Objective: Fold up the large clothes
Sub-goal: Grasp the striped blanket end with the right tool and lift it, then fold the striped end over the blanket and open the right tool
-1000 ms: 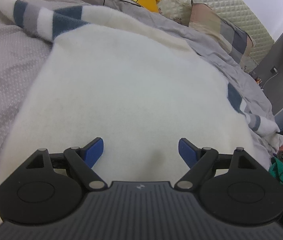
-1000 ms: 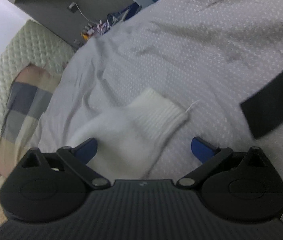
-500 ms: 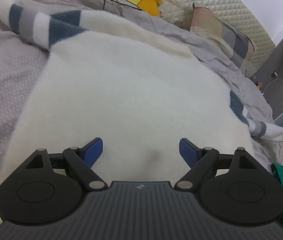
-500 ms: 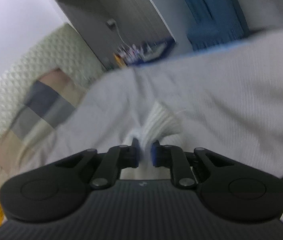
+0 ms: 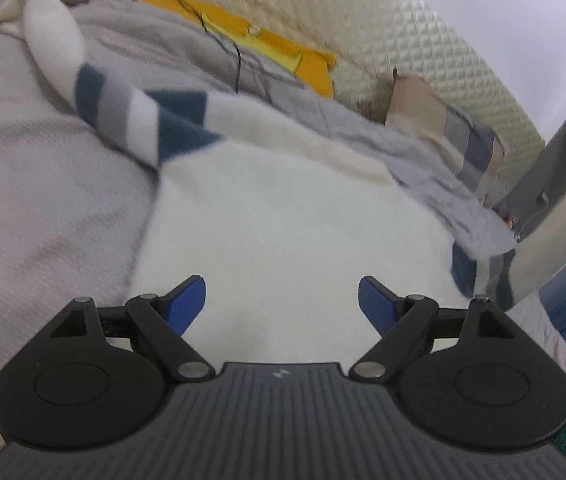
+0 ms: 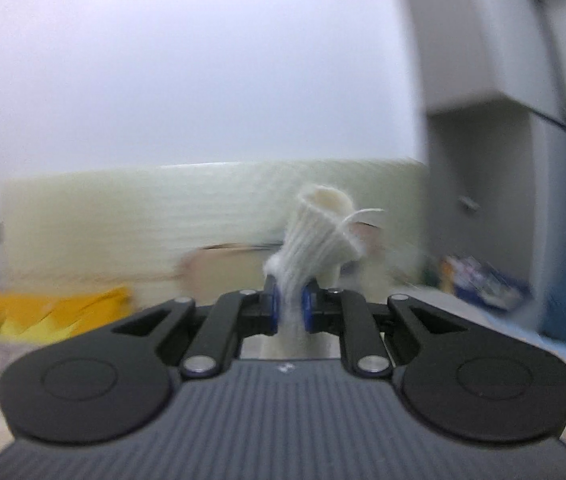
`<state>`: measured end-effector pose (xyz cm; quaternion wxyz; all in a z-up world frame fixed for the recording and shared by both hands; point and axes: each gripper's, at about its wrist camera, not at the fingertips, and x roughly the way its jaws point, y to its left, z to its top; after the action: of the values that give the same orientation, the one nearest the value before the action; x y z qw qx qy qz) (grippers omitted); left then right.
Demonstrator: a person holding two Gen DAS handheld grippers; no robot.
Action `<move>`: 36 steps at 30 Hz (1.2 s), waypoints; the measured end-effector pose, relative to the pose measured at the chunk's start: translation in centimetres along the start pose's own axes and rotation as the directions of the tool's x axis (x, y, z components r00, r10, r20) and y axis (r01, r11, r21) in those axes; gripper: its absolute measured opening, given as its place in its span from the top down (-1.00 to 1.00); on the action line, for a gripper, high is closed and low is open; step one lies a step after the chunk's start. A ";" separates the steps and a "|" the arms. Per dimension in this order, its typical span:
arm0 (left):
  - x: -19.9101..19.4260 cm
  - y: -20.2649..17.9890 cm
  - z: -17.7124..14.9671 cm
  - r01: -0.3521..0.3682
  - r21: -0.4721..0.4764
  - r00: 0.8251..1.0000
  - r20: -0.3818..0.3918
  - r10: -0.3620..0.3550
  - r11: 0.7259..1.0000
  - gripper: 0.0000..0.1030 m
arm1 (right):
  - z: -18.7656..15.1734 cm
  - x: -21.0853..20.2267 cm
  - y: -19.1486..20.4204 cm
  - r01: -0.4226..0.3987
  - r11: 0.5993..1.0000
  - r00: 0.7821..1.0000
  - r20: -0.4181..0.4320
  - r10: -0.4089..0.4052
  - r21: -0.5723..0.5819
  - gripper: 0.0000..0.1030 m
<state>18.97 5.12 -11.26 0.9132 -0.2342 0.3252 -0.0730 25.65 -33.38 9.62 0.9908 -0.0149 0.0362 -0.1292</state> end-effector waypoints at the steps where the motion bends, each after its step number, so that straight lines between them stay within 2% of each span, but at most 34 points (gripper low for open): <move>1: -0.4 0.2 0.2 0.001 -0.001 1.000 0.013 -0.001 1.000 -0.68 | -0.4 -0.7 2.9 -0.041 0.998 0.999 0.004 0.041 -0.043 0.73; 4: -1.8 1.1 0.9 -0.001 -0.015 0.998 0.063 0.002 1.000 -0.68 | -2.3 -2.5 11.4 -0.164 0.977 0.986 -0.009 0.164 -0.135 0.73; 9: -3.6 3.6 3.0 -0.021 -0.074 0.988 0.150 0.032 0.997 -0.68 | -5.9 -4.3 21.8 -0.316 0.938 0.949 -0.054 0.312 -0.144 0.72; 14: -4.1 6.2 4.7 -0.067 -0.118 0.973 0.214 0.091 0.991 -0.68 | -11.3 -4.3 29.3 -0.422 0.898 0.901 -0.166 0.400 -0.128 0.72; 17: -3.7 7.4 4.9 -0.071 -0.141 0.971 0.218 0.101 0.987 -0.68 | -15.1 -4.7 31.6 -0.460 0.879 0.871 -0.255 0.420 -0.124 0.72; 20: -2.5 8.1 5.0 -0.068 -0.153 0.974 0.206 0.099 0.986 -0.68 | -18.4 -4.6 32.1 -0.491 0.864 0.835 -0.341 0.431 -0.111 0.68; 22: -1.8 8.2 4.9 -0.067 -0.151 0.976 0.197 0.096 0.986 -0.68 | -19.6 -4.3 31.7 -0.511 0.855 0.812 -0.374 0.449 -0.083 0.66; 23: -1.5 8.1 4.9 -0.065 -0.147 0.977 0.194 0.093 0.987 -0.68 | -19.9 -4.5 31.8 -0.525 0.848 0.796 -0.395 0.459 -0.075 0.59; 25: -1.0 7.9 4.8 -0.056 -0.132 0.979 0.186 0.080 0.990 -0.68 | -20.3 -4.5 32.2 -0.543 0.837 0.779 -0.415 0.469 -0.073 0.39; 27: -0.7 7.4 4.7 -0.044 -0.109 0.981 0.183 0.064 0.993 -0.68 | -20.0 -5.4 31.5 -0.564 0.824 0.758 -0.428 0.492 -0.052 -0.12; 29: -0.9 6.9 4.6 -0.037 -0.082 0.981 0.187 0.051 0.996 -0.68 | -20.0 -6.4 30.7 -0.588 0.809 0.731 -0.445 0.517 -0.025 -0.20; 32: -1.2 6.0 4.4 -0.023 -0.042 0.981 0.192 0.030 0.999 -0.68 | -19.8 -9.0 28.7 -0.596 0.802 0.718 -0.461 0.521 -0.023 -0.20; 34: -1.2 5.2 4.1 -0.008 -0.015 0.983 0.182 0.011 1.000 -0.68 | -19.4 -10.7 27.1 -0.587 0.809 0.722 -0.463 0.514 -0.017 -0.21; 36: -0.8 4.3 3.8 0.001 0.015 0.987 0.163 -0.003 1.000 -0.68 | -18.9 -12.4 25.5 -0.560 0.828 0.736 -0.467 0.490 -0.014 -0.21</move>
<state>20.60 10.55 -10.27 0.9384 -0.2332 0.2485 -0.0570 18.79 -5.98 -9.35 0.9472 -0.0502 0.2736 0.1595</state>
